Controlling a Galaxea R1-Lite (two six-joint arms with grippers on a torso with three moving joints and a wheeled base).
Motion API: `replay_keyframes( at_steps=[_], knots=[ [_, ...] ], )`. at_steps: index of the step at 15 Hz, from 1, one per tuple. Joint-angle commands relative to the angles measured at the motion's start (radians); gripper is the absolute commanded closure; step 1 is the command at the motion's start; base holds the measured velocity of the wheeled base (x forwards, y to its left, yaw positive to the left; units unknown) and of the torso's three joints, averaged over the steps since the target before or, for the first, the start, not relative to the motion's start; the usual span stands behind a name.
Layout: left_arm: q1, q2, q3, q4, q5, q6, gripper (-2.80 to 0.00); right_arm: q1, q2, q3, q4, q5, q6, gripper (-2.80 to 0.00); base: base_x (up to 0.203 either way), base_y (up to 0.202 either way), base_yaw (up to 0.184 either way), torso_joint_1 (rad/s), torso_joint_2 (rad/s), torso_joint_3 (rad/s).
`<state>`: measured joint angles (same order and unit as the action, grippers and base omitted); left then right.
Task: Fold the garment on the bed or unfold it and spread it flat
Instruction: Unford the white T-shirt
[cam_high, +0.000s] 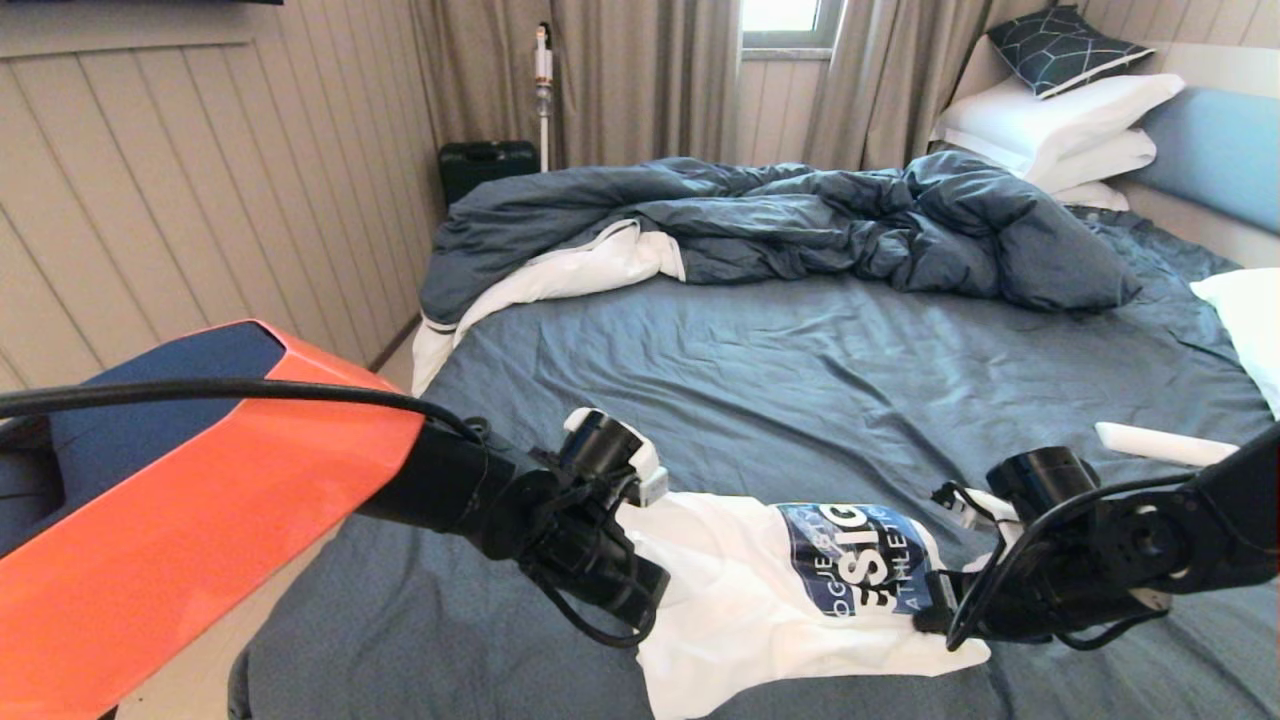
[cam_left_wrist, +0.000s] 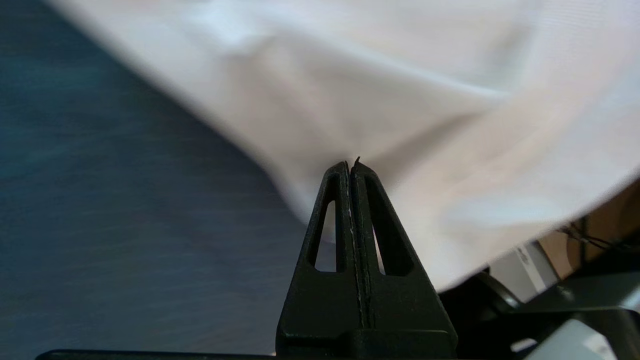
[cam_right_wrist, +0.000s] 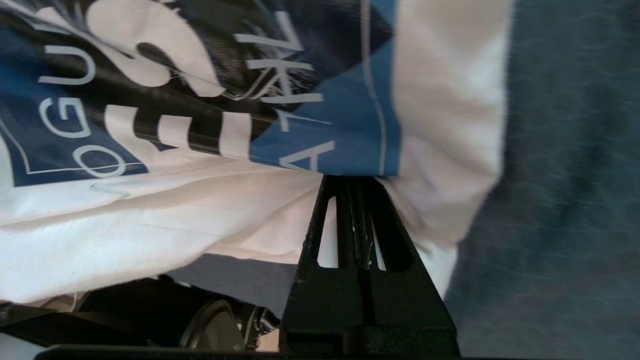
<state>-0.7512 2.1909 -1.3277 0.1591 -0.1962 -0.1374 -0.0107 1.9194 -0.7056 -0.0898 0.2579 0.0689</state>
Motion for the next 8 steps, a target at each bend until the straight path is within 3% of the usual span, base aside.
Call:
replay_keyframes(
  at_steps=[1,4,8],
  knots=[
    [0.033,-0.015,0.01,0.004,-0.002,0.008,0.0,-0.027,0.001,0.007,0.001,-0.002,-0.006,0.0,0.0,0.0,0.0,0.0,0.0,0.0],
    [0.092,-0.048,0.043,0.005,-0.002,0.047,0.0,-0.032,0.001,0.014,0.001,-0.002,-0.006,0.0,0.0,0.0,0.0,0.0,0.0,0.0],
    [0.101,-0.077,0.031,0.002,-0.007,0.039,0.0,-0.024,-0.042,0.011,0.0,0.008,-0.002,0.0,0.0,0.0,0.0,0.0,0.0,0.0]
  ],
)
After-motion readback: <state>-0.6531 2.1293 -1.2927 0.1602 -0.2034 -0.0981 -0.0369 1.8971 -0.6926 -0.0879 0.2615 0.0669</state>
